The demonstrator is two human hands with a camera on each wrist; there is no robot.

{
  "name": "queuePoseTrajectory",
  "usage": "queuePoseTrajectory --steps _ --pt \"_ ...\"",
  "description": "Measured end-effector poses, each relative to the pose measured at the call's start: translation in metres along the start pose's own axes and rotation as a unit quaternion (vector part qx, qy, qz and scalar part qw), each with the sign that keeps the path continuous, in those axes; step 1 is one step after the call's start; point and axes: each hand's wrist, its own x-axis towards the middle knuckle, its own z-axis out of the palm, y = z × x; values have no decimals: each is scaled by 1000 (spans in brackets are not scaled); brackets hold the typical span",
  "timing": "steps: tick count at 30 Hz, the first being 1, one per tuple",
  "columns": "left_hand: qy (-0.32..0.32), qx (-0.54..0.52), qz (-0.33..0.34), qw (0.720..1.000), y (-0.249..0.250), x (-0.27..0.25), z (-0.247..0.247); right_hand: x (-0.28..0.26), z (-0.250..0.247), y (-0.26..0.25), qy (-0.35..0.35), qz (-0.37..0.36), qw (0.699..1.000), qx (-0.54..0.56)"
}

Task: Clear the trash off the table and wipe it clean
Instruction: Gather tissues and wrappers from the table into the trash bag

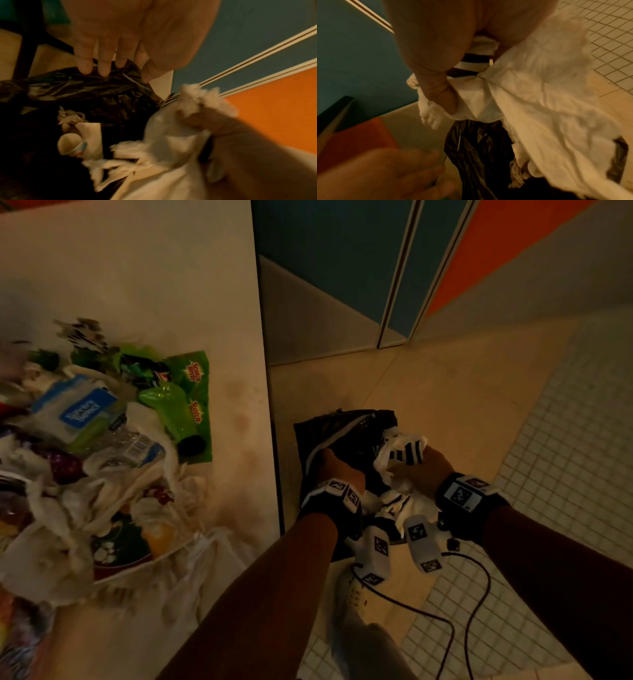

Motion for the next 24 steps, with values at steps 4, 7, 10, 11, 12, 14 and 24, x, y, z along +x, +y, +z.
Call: queuePoseTrajectory --steps 4,7,10,11,12,14,24 --pt "74 7 48 996 28 -8 -25 10 15 2 -17 19 999 -39" --pt "95 -104 99 985 51 -25 -51 11 20 -1 -29 22 995 -89" --pt "134 -96 177 970 62 -47 -77 2 14 -7 -45 14 994 -98" --pt "147 -85 199 965 64 -56 -87 -1 9 -10 -40 8 995 -93" --pt "156 -79 224 959 64 -63 -97 -6 5 -14 -30 0 996 -90" --pt "171 -68 269 945 61 -81 -119 -17 -6 -27 -1 -20 996 -82" --pt "151 -2 345 926 18 -143 -254 -130 21 -126 -25 -196 980 -12"
